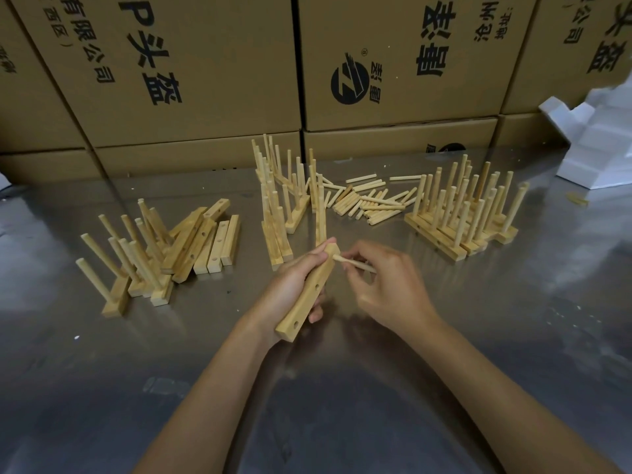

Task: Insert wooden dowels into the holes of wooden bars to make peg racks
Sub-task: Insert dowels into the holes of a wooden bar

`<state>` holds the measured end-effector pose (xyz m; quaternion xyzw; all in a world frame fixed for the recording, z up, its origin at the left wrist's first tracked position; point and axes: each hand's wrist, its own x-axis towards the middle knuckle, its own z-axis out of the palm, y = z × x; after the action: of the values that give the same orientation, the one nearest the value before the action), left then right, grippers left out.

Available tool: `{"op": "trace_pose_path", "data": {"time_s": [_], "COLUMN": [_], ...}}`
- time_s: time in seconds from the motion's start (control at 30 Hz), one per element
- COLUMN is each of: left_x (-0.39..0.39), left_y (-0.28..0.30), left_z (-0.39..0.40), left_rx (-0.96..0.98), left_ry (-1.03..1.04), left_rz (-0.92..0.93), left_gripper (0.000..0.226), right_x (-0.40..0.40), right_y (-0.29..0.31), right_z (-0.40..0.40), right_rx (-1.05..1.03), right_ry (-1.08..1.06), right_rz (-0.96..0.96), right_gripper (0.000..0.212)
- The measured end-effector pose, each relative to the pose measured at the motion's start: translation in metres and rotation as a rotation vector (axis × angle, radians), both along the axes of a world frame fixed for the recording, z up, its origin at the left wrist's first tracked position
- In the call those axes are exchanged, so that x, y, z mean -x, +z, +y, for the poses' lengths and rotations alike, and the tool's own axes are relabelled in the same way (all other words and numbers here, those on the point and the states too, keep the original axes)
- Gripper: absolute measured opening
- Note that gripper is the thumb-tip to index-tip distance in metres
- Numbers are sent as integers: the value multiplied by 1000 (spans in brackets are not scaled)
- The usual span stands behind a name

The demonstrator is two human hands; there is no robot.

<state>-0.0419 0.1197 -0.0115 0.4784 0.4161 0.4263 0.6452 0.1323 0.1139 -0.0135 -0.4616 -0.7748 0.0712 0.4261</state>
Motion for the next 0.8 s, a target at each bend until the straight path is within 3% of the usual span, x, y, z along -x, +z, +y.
{"op": "trace_pose_path", "data": {"time_s": [0.1,0.3,0.53,0.8], "left_x": [1,1,-4,-8], "left_y": [0,0,0,4], "left_z": [-1,-2,-1,-4], "left_rx": [-30,-61,-180,-220], "left_ry": [-30,-55,-17,22], "left_rz": [48,121,301,417], "left_gripper": [30,31,32,31], "right_x": [-4,-5,0,-2], "right_y": [2,0,-4,7], "right_z": [-1,2,4,7], "right_rx": [-29,78,321,588], "right_ry": [-7,-10,25,60], "right_rz": [-94,-50,348,460], "right_gripper": [7,8,15,8]}}
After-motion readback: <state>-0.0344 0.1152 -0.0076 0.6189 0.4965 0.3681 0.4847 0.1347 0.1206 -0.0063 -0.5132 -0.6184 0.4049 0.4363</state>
